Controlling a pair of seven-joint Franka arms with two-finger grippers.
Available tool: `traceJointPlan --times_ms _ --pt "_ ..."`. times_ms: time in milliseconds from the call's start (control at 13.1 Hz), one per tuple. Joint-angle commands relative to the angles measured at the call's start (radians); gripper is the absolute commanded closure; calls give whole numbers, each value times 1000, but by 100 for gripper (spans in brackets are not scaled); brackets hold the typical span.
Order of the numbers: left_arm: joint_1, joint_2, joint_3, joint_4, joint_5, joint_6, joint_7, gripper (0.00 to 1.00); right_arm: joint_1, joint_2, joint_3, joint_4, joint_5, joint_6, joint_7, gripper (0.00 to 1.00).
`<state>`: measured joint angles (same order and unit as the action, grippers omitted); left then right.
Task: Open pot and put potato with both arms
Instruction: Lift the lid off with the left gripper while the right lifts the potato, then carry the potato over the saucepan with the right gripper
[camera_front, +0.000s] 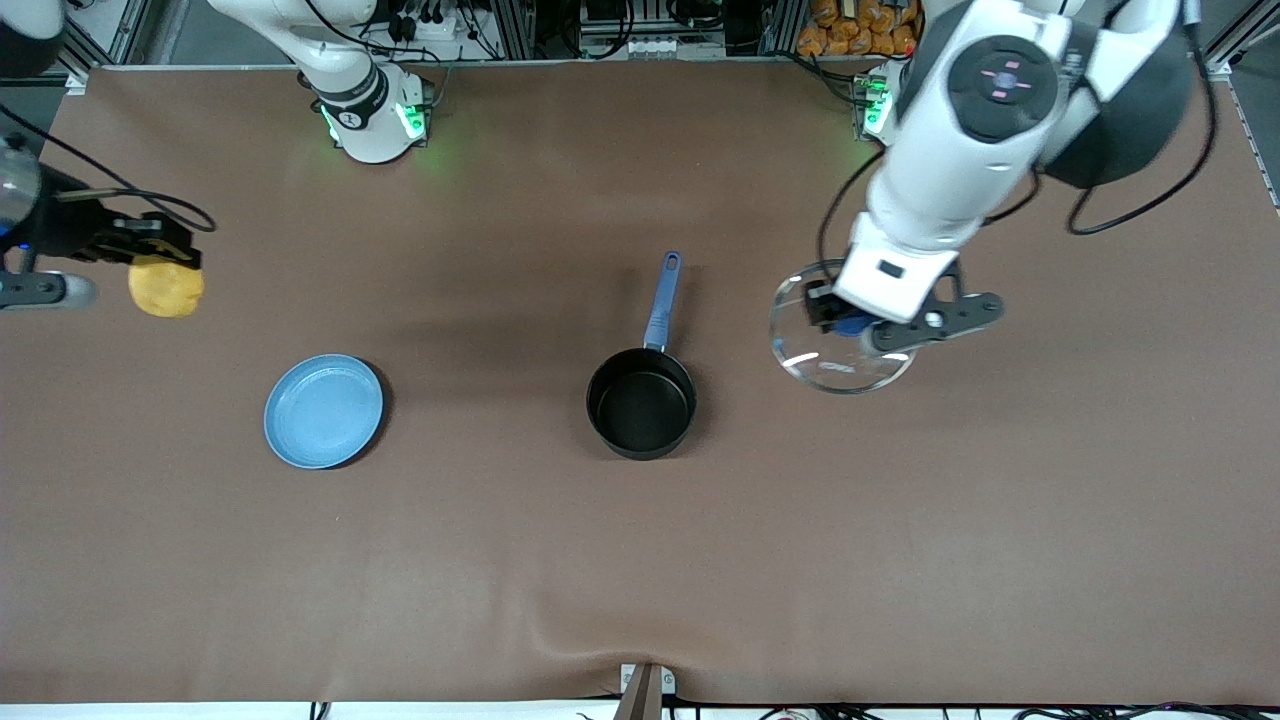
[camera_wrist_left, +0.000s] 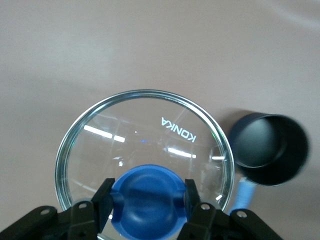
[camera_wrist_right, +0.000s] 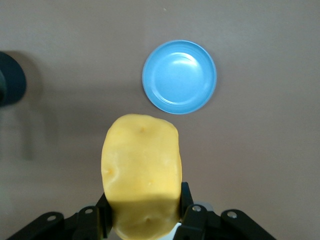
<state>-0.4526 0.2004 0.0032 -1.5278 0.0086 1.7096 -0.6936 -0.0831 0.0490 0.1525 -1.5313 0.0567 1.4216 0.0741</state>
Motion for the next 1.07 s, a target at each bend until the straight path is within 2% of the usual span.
traceJointPlan --times_ms 0,459,689,842,995 --pt "69 -67 -5 -112 -7 15 107 100 60 15 76 17 -18 61 139 100" --pt "195 -67 -5 -224 -1 116 273 100 333 192 76 25 -29 269 528 100" --pt "236 -65 -5 -293 1 203 347 100 478 351 59 161 -34 338 698 100" --pt "241 -65 -5 -340 -1 264 376 100 583 457 -2 252 -38 359 740 100" --pt "265 -62 -6 -392 -1 344 404 100 666 531 -59 270 -37 419 740 100"
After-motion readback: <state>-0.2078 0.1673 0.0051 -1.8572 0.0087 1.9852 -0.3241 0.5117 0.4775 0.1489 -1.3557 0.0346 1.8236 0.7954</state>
